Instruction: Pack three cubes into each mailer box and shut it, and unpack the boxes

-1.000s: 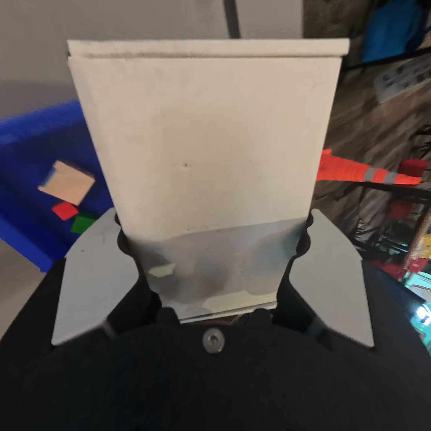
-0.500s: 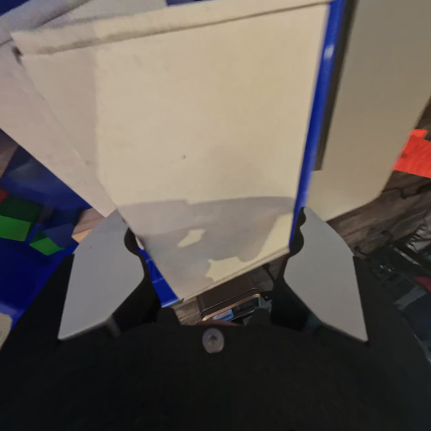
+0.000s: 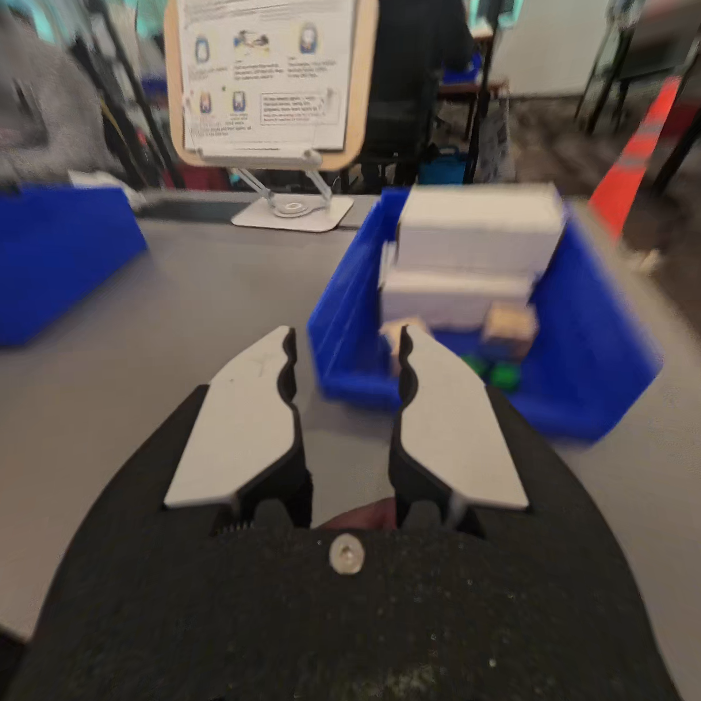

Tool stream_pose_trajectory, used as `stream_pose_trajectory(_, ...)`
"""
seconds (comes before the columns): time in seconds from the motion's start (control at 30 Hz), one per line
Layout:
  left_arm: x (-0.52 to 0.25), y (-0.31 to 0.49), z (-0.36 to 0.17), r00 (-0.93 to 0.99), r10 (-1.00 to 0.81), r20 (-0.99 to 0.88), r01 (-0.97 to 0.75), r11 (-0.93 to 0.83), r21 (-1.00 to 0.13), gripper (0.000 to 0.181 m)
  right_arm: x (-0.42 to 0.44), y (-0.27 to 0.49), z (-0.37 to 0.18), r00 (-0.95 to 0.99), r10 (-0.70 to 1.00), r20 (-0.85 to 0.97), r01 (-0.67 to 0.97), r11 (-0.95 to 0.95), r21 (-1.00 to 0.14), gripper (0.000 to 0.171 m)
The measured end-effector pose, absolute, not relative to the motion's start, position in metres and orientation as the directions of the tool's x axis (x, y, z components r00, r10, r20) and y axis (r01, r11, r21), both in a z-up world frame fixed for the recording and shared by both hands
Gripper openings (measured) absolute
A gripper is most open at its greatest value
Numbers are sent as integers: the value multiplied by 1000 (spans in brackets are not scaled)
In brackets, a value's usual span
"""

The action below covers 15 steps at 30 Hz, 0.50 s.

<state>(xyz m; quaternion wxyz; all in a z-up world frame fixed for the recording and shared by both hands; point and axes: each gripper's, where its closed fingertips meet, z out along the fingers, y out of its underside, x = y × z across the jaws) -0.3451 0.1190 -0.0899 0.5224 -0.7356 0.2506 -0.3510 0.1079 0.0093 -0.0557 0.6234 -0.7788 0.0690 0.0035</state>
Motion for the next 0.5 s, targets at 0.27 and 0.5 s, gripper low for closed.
stream_pose_trajectory(0.27,-379,139,-115,726,-687,21,-206,-246,-947,67,106,-39,-112,925,-363,-108,-185,-184,-965,46)
stream_pose_trajectory(0.5,-373,134,-94,729,-684,-16,-165,-154,-974,30,105,-49,-121,934,-348,-78,-161,-215,-963,42)
